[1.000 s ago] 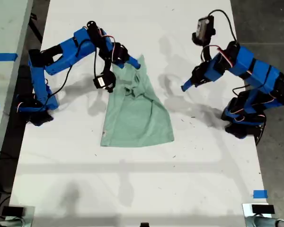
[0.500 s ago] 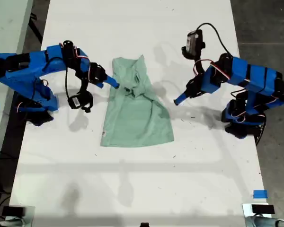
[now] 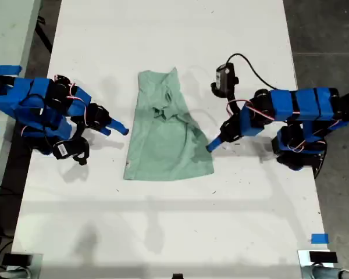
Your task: Fold tshirt
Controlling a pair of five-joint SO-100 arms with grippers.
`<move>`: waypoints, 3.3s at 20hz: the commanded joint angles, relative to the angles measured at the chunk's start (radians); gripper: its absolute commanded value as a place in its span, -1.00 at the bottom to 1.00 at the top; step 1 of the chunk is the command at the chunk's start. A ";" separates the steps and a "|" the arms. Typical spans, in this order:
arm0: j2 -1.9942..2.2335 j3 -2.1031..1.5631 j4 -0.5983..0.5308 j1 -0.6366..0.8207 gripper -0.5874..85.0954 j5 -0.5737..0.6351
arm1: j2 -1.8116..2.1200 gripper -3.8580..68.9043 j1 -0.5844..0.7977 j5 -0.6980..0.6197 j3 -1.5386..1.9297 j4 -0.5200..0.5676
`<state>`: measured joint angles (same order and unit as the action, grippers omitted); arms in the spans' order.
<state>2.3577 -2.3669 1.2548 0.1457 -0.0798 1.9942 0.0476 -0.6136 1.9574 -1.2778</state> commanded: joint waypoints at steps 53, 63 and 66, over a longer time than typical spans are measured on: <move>-0.137 0.121 -0.084 -0.097 -0.43 -0.044 | -0.891 -0.05 -0.239 0.241 -0.894 -0.141; -0.515 0.511 -0.067 -0.235 -0.42 -0.106 | -0.457 -0.17 -0.104 0.101 -0.859 -0.373; -0.687 0.643 -0.060 -0.293 -0.42 -0.141 | -0.430 -0.18 -0.055 0.072 -0.788 -0.367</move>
<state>1.7365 -1.8469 1.1858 -0.1104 -0.1979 1.4772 -0.0399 -0.5185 1.1628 -1.6444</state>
